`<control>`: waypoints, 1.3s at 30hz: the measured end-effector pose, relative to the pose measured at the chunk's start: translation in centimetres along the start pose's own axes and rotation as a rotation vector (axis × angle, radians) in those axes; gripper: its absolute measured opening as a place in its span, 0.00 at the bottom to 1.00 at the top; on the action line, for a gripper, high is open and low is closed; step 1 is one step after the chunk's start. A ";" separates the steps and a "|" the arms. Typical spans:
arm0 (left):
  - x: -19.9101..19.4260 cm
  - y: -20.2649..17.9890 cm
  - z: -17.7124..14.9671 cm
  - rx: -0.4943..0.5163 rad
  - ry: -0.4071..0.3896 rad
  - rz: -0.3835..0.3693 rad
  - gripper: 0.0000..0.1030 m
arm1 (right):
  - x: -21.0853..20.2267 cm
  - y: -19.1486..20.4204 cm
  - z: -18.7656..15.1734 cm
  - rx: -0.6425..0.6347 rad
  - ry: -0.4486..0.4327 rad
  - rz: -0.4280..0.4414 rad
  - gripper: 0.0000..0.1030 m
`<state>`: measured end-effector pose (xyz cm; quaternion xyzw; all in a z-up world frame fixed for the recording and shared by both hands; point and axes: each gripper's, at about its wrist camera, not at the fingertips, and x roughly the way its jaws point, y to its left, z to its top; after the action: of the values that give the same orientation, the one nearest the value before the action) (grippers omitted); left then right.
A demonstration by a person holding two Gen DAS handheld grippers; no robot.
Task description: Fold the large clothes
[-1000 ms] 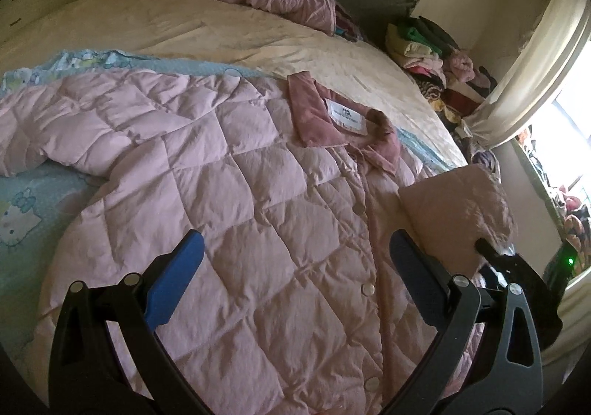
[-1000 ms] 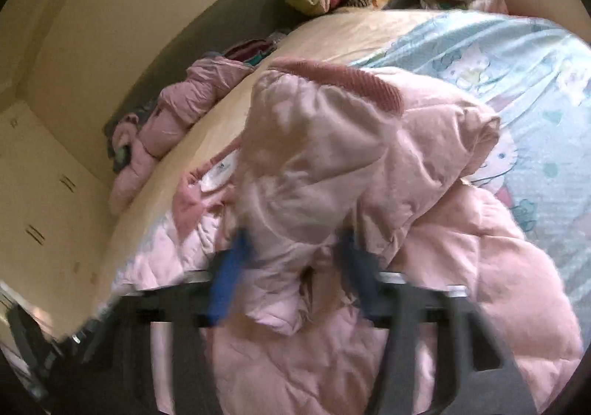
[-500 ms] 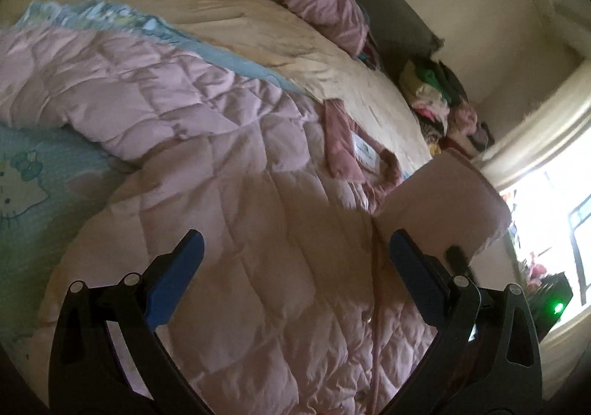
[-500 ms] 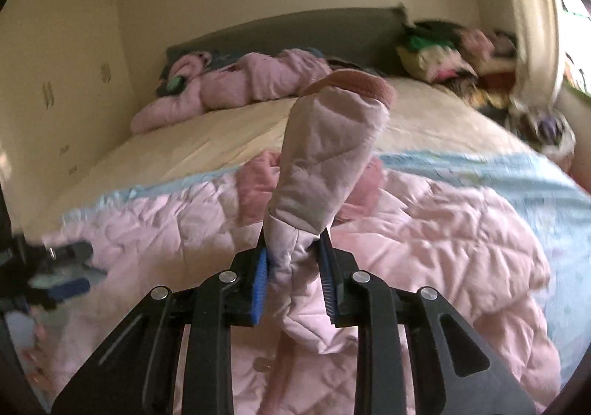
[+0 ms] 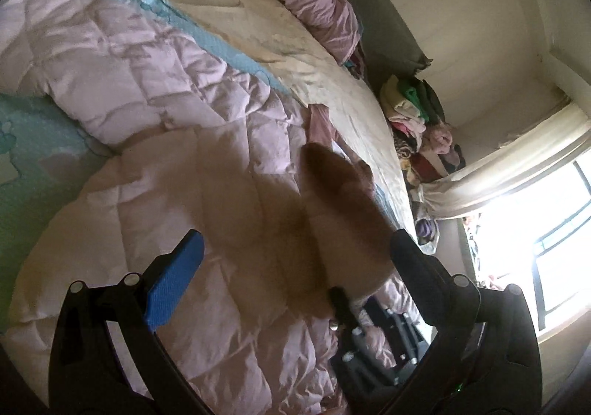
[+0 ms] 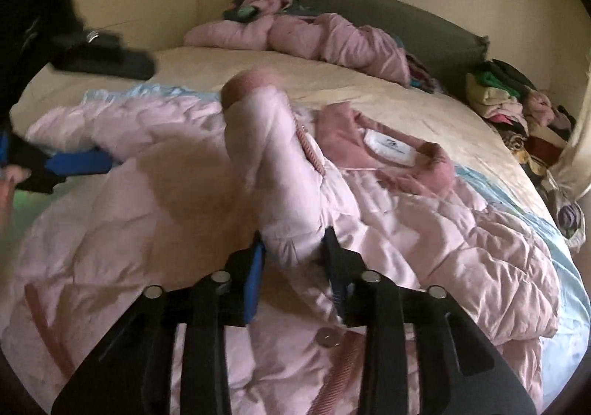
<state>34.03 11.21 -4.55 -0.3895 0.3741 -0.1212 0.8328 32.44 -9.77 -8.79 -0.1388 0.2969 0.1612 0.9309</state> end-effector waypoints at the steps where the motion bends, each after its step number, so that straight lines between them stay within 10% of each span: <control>1: 0.3 0.0 -0.1 -0.002 0.009 -0.002 0.91 | 0.1 0.5 -0.1 -0.006 0.010 0.020 0.40; 5: 1.6 -0.1 -0.5 0.005 0.046 0.013 0.91 | 0.0 0.9 -0.5 -0.003 0.042 0.078 0.60; 13: 5.5 -0.6 -2.3 0.019 0.143 0.028 0.90 | -4.4 -2.4 -1.7 0.159 0.024 0.147 0.65; 15: 6.2 -1.4 -2.9 0.078 0.129 0.080 0.77 | -5.8 -4.2 -2.5 0.224 0.020 0.138 0.65; 17: 6.7 -2.2 -3.2 0.127 0.107 0.140 0.25 | -6.9 -5.9 -3.2 0.275 0.014 0.121 0.65; 19: 6.7 -3.2 -3.3 0.182 0.077 0.147 0.15 | -8.0 -7.7 -4.1 0.322 0.014 0.096 0.65; 31: -1.8 -9.5 0.5 0.497 -0.263 0.056 0.10 | -10.6 -17.5 -6.1 0.486 0.036 -0.099 0.65; 39: 2.5 -4.2 2.0 0.421 -0.174 0.157 0.10 | -7.2 -20.0 -4.0 0.481 0.051 -0.196 0.65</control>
<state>37.59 8.29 -1.88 -0.1859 0.2963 -0.0975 0.9317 32.52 -30.89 -4.36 0.0544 0.3352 -0.0085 0.9406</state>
